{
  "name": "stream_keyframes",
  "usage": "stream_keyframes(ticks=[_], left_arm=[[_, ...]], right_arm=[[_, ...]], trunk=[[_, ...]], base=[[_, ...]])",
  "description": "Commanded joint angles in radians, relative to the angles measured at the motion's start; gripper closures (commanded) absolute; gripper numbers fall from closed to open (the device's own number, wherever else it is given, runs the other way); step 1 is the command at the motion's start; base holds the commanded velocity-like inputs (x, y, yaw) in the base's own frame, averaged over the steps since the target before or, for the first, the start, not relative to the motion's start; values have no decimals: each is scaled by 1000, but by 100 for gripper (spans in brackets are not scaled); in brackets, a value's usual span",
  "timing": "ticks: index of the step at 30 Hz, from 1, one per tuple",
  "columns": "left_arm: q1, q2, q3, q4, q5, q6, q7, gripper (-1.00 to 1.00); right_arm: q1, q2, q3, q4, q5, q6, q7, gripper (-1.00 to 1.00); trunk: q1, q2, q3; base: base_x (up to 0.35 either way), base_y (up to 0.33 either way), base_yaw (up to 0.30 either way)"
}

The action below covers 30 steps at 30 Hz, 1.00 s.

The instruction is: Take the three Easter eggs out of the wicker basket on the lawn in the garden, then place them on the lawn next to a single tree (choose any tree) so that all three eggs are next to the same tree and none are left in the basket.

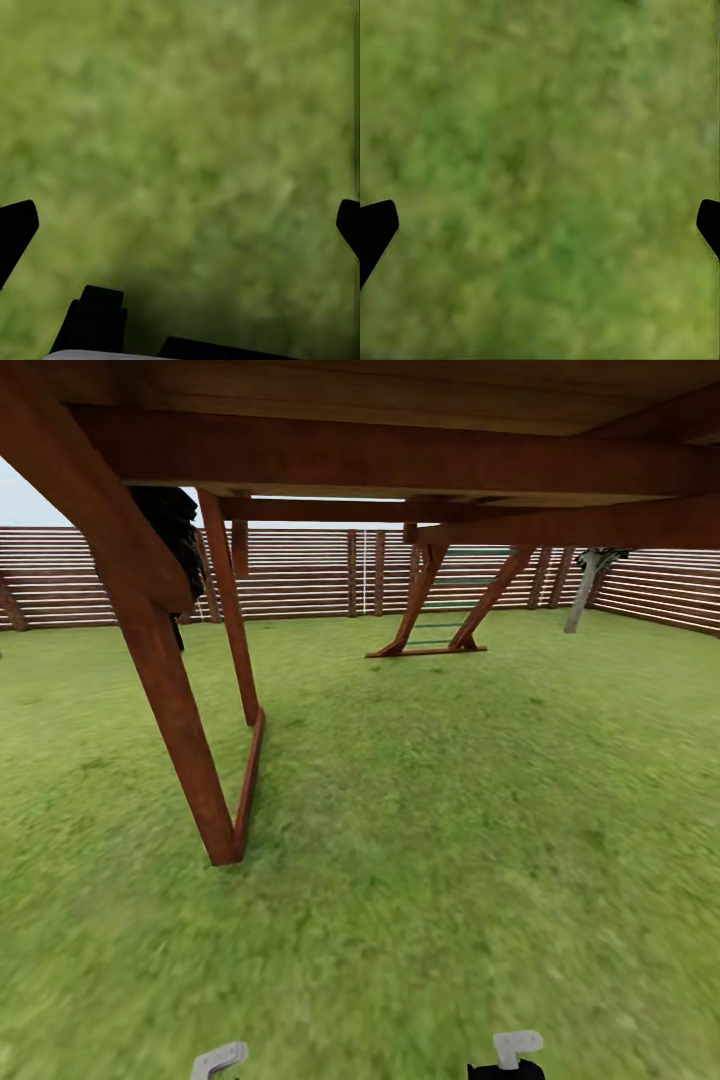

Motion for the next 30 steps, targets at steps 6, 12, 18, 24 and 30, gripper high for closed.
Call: stream_keyframes(ticks=[6, 12, 18, 24, 30], left_arm=[[0, -1, 4, -2, 9, 7, -1, -100], [0, -1, 4, -2, 9, 7, 1, -100], [0, -1, 4, -2, 9, 7, 1, -100], [0, -1, 4, -2, 9, 7, 1, -100], [0, -1, 4, -2, 9, 7, 1, -100]], right_arm=[[-1, 0, 1, 1, 9, -2, -4, -100], [-1, 0, 1, 1, 9, -2, -4, -100], [-1, 0, 1, 1, 9, -2, -4, -100], [-1, 0, 1, 1, 9, -2, -4, -100], [-1, 0, 1, 1, 9, -3, -4, -100]], trunk=[[0, 0, -1], [0, 0, -1], [0, 0, -1], [0, 0, -1], [0, 0, -1]], base=[[316, 0, 1], [316, -26, 0], [316, -77, 0], [316, -80, 0], [315, -80, 0]])
